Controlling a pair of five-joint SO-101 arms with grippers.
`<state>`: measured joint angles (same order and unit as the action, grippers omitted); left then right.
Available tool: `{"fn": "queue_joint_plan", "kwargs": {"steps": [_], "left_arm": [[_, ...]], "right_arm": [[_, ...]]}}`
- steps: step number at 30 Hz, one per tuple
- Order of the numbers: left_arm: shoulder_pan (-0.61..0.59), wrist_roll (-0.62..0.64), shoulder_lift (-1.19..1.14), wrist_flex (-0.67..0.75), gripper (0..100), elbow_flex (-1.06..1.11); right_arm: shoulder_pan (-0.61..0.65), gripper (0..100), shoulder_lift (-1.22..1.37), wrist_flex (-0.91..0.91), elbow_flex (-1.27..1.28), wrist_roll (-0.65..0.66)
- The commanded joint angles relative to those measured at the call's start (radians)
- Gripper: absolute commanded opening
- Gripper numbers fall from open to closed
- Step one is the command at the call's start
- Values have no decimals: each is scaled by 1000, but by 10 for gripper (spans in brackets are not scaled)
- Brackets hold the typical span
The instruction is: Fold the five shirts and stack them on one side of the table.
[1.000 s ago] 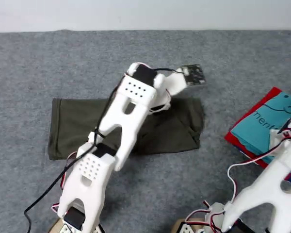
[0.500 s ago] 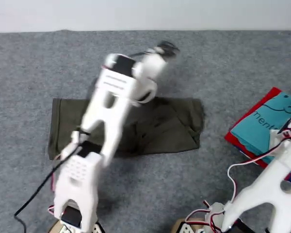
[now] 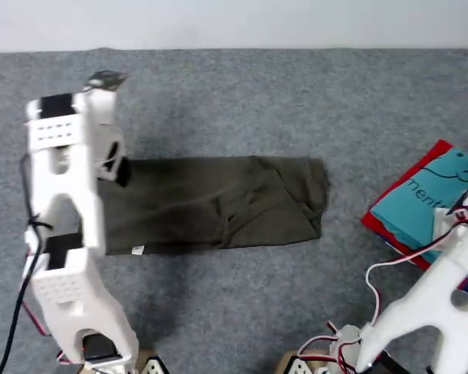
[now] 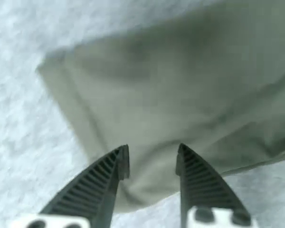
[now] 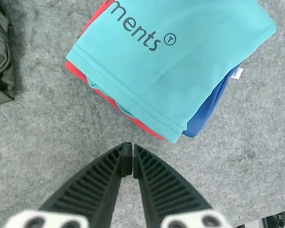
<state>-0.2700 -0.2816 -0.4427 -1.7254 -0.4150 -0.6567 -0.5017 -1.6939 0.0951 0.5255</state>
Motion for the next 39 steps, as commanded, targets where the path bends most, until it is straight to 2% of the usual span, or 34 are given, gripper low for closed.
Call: {"fn": "queue_joint_plan", "kwargs": {"steps": [1, 10, 20, 24, 27, 30, 33, 39], "left_arm": [[-89, -46, 54, -26, 174, 1], [-178, -103, -83, -9, 201, -4], [-195, -101, -227, 106, 206, -4], [-195, -101, -310, 112, 200, -4], [-190, -109, -351, 109, 132, -4], [-164, -130, -367, 107, 2, -4], [-135, -176, -361, 80, 3, -7], [-63, -180, -288, -5, 4, -16]], "right_arm": [[-7, 10, -21, 4, -8, 37], [-7, 10, -21, 4, -8, 40], [-7, 10, -22, 4, -8, 40], [-7, 10, -22, 4, -8, 37], [-7, 10, -22, 4, -8, 37], [-7, 10, -22, 4, -8, 37], [-7, 10, -22, 4, -8, 37], [-7, 10, -28, 4, -8, 35]]}}
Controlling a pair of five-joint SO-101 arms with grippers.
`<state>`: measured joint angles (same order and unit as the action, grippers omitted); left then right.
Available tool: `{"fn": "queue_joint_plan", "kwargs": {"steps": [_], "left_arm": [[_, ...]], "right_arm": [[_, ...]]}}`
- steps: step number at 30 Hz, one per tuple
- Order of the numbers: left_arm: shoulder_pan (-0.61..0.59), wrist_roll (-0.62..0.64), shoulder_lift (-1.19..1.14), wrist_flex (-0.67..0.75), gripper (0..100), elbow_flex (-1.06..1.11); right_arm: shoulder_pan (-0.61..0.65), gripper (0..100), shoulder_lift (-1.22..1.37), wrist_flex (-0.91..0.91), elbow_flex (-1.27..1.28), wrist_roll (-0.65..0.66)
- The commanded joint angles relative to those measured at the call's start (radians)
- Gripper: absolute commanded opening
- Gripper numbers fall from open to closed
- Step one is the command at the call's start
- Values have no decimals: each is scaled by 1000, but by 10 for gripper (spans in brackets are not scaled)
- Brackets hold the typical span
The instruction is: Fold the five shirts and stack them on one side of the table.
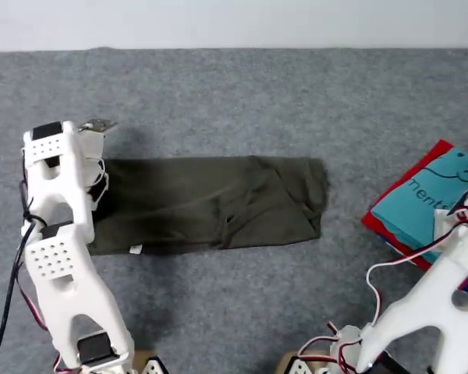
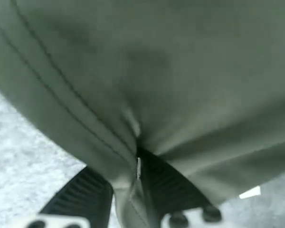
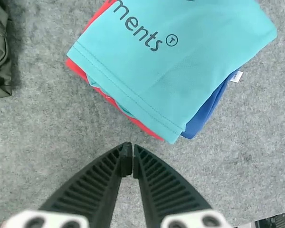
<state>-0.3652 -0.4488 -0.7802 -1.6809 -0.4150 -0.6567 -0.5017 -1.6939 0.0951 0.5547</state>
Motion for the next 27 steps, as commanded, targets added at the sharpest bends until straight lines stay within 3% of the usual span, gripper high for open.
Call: {"fn": "queue_joint_plan", "kwargs": {"steps": [1, 11, 16, 27], "left_arm": [[46, -11, 71, -66, 4, -16], [219, 2, 411, -74, 4, 110], [351, 89, 539, -74, 4, 143], [704, 244, 540, -71, 5, 4]], "right_arm": [[-7, 10, -28, 4, -8, 6], [-7, 10, -22, 4, -8, 5], [-7, 10, -22, 4, -8, 5], [-8, 10, -21, 16, -2, 5]]}}
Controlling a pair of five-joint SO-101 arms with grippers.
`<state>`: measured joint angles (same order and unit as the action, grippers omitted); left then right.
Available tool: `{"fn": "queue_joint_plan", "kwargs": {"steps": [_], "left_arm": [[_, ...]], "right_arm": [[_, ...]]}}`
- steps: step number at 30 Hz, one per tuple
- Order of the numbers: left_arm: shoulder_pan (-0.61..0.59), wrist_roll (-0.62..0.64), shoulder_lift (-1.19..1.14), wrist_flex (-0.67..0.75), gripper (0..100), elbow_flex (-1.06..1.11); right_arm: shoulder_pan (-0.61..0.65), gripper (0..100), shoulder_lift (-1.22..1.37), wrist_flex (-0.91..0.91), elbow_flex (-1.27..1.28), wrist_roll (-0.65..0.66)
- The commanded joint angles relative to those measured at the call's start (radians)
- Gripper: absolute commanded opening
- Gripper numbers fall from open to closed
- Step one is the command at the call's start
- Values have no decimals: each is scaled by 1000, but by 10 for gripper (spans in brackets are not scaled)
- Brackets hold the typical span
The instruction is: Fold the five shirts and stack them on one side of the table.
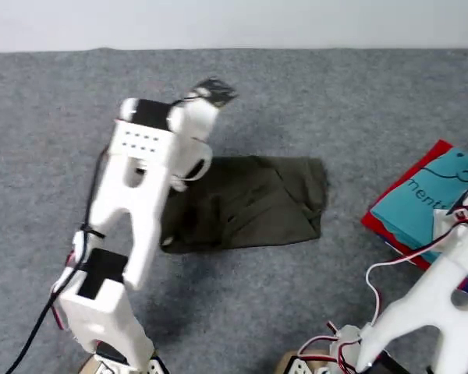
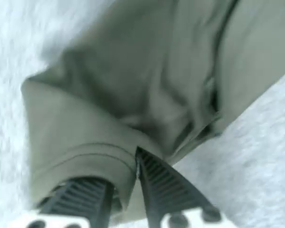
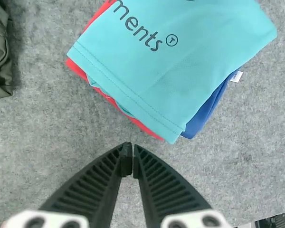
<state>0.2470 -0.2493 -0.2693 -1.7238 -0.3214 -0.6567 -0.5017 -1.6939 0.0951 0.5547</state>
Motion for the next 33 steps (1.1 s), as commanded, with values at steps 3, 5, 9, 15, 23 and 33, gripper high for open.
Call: {"fn": "queue_joint_plan", "kwargs": {"steps": [3, 5, 9, 15, 23, 33], "left_arm": [[172, 103, -46, -28, 5, -208], [213, 133, -120, -28, 5, -294], [288, 149, -281, -28, 5, -463], [371, 150, -503, -28, 5, -705], [413, 150, -647, -29, 5, -891], [462, 161, -729, 0, 21, -912]], "right_arm": [[-8, 10, -21, 16, 21, 5], [-8, 10, -22, 16, 37, 5], [-8, 10, -27, 18, 55, 5], [-8, 10, -30, 36, 55, 5], [-12, 10, -30, 35, 55, 6], [-8, 10, -22, 36, 55, 5]]}}
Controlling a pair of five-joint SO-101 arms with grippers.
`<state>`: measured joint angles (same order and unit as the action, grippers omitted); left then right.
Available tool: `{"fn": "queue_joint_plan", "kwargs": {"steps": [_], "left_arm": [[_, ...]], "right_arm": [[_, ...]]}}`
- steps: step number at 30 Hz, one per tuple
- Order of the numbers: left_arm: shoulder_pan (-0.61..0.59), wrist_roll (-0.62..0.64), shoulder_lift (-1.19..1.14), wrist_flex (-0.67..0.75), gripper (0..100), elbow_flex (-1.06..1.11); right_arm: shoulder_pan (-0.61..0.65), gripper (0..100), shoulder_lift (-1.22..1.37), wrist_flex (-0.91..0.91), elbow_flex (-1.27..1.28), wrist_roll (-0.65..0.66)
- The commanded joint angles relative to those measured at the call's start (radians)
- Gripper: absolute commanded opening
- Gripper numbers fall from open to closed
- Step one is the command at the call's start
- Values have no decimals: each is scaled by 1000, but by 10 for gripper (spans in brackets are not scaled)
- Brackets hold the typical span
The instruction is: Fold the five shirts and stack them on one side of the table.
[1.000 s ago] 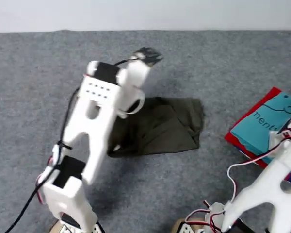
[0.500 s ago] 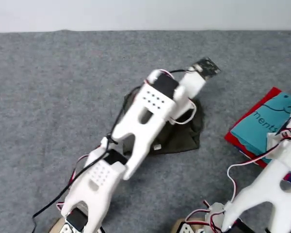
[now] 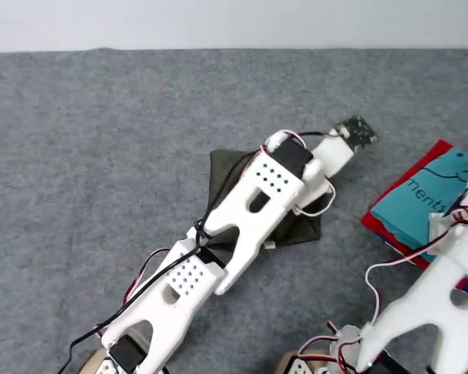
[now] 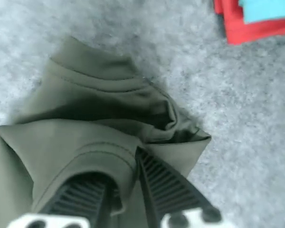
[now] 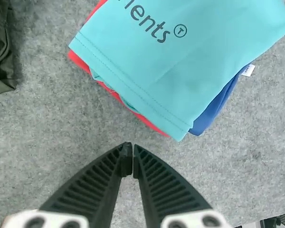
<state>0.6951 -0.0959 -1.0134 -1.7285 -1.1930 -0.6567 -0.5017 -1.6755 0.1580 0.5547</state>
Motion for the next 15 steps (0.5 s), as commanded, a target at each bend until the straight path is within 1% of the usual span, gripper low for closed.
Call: {"fn": "queue_joint_plan", "kwargs": {"steps": [1, 3, 5, 7, 11, 13, 15], "left_arm": [[14, 9, 17, 3, 42, -41], [12, 12, 28, -2, 107, -45], [3, 54, 46, -14, 170, -58], [-3, 81, 71, -23, 208, -85], [-8, 84, 133, -25, 218, -111], [-32, 86, 172, -25, 218, -113], [-83, 87, 212, -26, 216, -111]], "right_arm": [[-8, 10, -22, 18, -8, 5], [-8, 10, -22, 18, -8, 5], [-7, 10, -22, 18, -8, 5], [-7, 10, -22, 18, -8, 5], [-7, 10, -22, 18, -8, 5], [-7, 10, -22, 18, -8, 5], [4, 10, -25, 18, -8, 5]]}}
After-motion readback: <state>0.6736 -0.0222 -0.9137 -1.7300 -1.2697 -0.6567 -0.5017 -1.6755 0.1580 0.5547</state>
